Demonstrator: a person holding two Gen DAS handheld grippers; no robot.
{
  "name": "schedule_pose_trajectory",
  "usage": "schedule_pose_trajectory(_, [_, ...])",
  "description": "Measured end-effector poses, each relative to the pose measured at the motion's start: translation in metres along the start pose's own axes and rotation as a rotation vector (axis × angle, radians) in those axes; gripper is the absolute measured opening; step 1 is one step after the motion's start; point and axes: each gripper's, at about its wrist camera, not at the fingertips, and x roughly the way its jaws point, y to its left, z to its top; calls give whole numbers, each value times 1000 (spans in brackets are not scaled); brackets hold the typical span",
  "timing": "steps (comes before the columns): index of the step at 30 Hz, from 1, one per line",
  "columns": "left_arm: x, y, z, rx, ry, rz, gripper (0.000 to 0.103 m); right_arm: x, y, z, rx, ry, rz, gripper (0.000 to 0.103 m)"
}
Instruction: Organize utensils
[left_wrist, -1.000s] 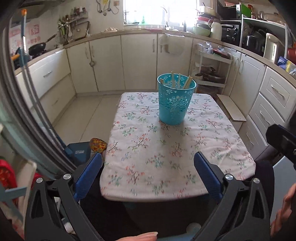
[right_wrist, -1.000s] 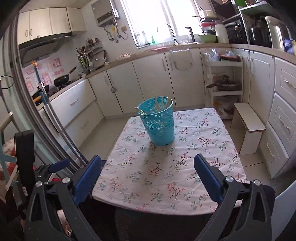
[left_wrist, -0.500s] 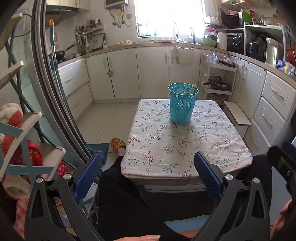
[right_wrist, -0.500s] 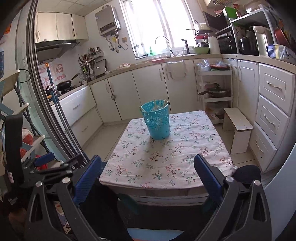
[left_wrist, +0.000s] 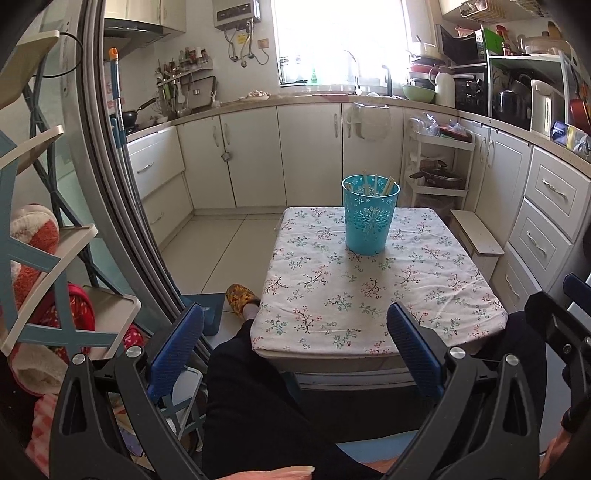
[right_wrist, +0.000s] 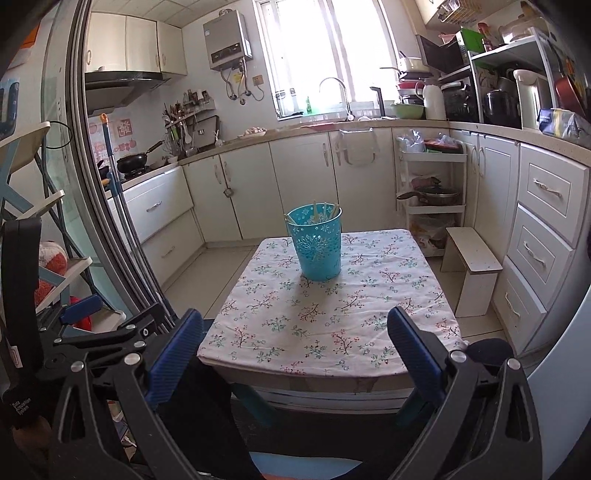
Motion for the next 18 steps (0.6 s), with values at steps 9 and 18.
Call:
schedule_pose_trajectory(9, [-2,-2,-1,-2,-9,-6,96,-4,3,0,-13,-7,-7,96])
schedule_pose_trajectory(18, [-3,-2,-1,-4,-12,-10,96,-5,3,0,-21,-13,-10,96])
